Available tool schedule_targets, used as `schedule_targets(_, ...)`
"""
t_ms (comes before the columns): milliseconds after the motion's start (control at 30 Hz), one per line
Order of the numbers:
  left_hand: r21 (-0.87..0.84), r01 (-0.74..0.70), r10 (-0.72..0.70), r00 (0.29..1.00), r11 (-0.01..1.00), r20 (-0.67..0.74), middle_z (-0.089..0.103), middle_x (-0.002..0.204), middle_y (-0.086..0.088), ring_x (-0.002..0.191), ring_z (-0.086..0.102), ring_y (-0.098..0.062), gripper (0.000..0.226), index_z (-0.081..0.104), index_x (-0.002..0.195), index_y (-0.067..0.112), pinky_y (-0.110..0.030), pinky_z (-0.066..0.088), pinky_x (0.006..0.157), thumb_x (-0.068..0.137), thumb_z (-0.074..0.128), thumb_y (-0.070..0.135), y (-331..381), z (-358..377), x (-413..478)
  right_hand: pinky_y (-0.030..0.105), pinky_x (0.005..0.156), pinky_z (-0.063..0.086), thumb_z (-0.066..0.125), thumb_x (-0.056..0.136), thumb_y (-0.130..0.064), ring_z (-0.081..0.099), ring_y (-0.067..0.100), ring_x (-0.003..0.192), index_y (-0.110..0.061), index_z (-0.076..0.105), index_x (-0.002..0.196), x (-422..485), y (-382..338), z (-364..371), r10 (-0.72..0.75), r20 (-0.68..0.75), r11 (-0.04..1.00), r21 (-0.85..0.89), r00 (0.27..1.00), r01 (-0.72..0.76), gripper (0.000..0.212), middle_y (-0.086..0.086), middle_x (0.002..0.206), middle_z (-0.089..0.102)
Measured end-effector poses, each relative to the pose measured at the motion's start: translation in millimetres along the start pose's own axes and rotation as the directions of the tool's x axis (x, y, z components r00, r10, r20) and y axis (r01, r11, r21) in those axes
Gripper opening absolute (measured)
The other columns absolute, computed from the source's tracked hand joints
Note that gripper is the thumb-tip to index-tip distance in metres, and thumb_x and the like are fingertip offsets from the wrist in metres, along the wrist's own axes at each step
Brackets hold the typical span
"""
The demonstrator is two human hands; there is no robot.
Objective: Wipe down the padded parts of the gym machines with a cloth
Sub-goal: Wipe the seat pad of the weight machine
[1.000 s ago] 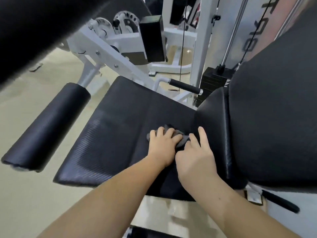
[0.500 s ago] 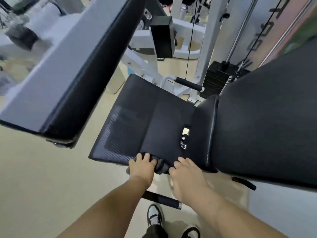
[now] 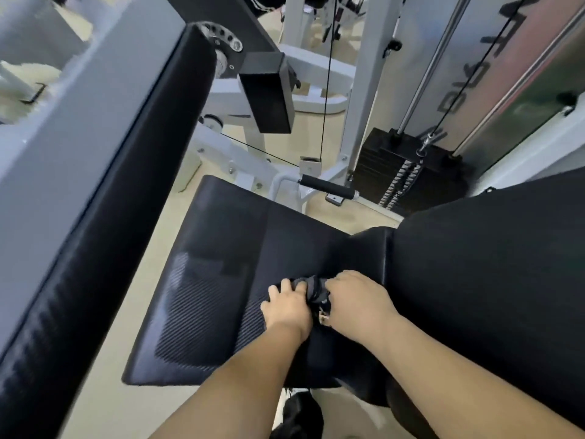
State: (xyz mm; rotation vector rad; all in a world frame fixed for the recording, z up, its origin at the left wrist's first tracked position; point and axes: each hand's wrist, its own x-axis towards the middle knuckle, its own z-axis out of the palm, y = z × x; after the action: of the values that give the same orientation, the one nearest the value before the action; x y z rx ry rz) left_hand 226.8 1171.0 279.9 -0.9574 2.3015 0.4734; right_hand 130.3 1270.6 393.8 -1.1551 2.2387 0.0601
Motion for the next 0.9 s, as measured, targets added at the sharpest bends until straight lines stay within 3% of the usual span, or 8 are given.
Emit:
schedule_targets(133,0.142,-0.071,0.089,0.987,0.987,-0.131,0.036,0.145,-0.008,0.13,0.034,-0.036,0.056,0.035,0.149,0.028,-0.05,0.039,0.099,0.097,0.055,0.025,24,-39,67,0.031,0.107,0.038,0.053,0.098,-0.021,0.048,0.022,0.129,-0.018,0.065,0.12,59,26,-21,0.014,-0.059,1.0,-0.018,0.998,-0.015,0.026,0.002,0.124,0.061)
schedule_targets(233,0.274,-0.15,0.219,0.945,0.95,-0.243,0.036,0.146,-0.009,0.127,0.035,-0.037,0.064,0.032,0.151,0.03,-0.05,0.039,0.095,0.093,0.06,0.025,39,-59,117,0.036,0.105,0.039,0.051,0.097,-0.022,0.052,0.027,0.126,-0.019,0.065,0.125,100,39,-37,0.025,-0.086,0.985,-0.166,0.996,-0.039,0.031,0.003,0.127,0.062)
schedule_targets(300,0.336,-0.214,0.296,0.93,0.917,-0.218,0.031,0.149,-0.008,0.129,0.031,-0.038,0.076,0.022,0.155,0.035,-0.051,0.036,0.094,0.09,0.063,0.031,50,-54,142,0.037,0.099,0.041,0.053,0.097,-0.022,0.054,0.027,0.125,-0.02,0.062,0.13,123,51,-40,0.08,-0.034,0.963,-0.254,0.996,-0.086,0.034,0.004,0.13,0.062)
schedule_targets(400,0.363,-0.186,0.281,0.932,0.913,-0.228,0.021,0.154,-0.008,0.134,0.023,-0.042,0.087,0.009,0.155,0.039,-0.054,0.033,0.097,0.088,0.064,0.036,57,-33,156,0.036,0.087,0.044,0.053,0.097,-0.02,0.059,0.026,0.12,-0.022,0.063,0.129,150,62,-26,0.167,0.048,0.945,-0.293,0.985,-0.146,0.034,0.002,0.126,0.065)
schedule_targets(500,0.359,-0.2,0.274,0.947,0.911,-0.168,0.019,0.153,-0.008,0.134,0.025,-0.04,0.092,0.004,0.151,0.032,-0.052,0.034,0.1,0.085,0.068,0.038,59,-10,138,0.037,0.09,0.046,0.052,0.095,-0.023,0.057,0.024,0.117,-0.025,0.065,0.118,157,60,-16,0.18,0.072,0.938,-0.314,0.981,-0.149,0.027,0.001,0.12,0.066)
schedule_targets(633,0.247,-0.234,0.263,0.96,0.94,-0.091,0.027,0.148,-0.011,0.126,0.032,-0.038,0.066,0.024,0.153,0.03,-0.05,0.038,0.098,0.095,0.054,0.043,52,-1,105,0.038,0.093,0.047,0.055,0.098,-0.032,0.055,0.025,0.121,-0.023,0.063,0.124,160,63,-20,0.227,0.144,0.945,-0.272,0.963,-0.182,0.029,0.003,0.127,0.064)
schedule_targets(800,0.296,-0.384,0.374,0.923,0.875,0.092,0.038,0.136,-0.009,0.124,0.036,-0.034,0.051,0.049,0.14,0.032,-0.046,0.042,0.091,0.091,0.054,0.046,15,-47,98,0.037,0.095,0.05,0.064,0.092,-0.022,0.057,0.027,0.118,-0.023,0.063,0.126,172,60,-38,0.265,0.277,0.958,-0.183,0.924,-0.22,0.035,0.004,0.129,0.062)
schedule_targets(900,0.272,-0.172,0.23,0.952,0.947,-0.201,0.041,0.133,-0.007,0.121,0.039,-0.032,0.051,0.045,0.142,0.032,-0.044,0.045,0.087,0.094,0.05,0.048,0,-110,127,0.033,0.078,0.048,0.061,0.093,-0.02,0.058,0.025,0.097,-0.02,0.066,0.114,187,58,-35,0.227,0.26,0.974,-0.068,0.938,-0.217,0.022,0.001,0.111,0.063)
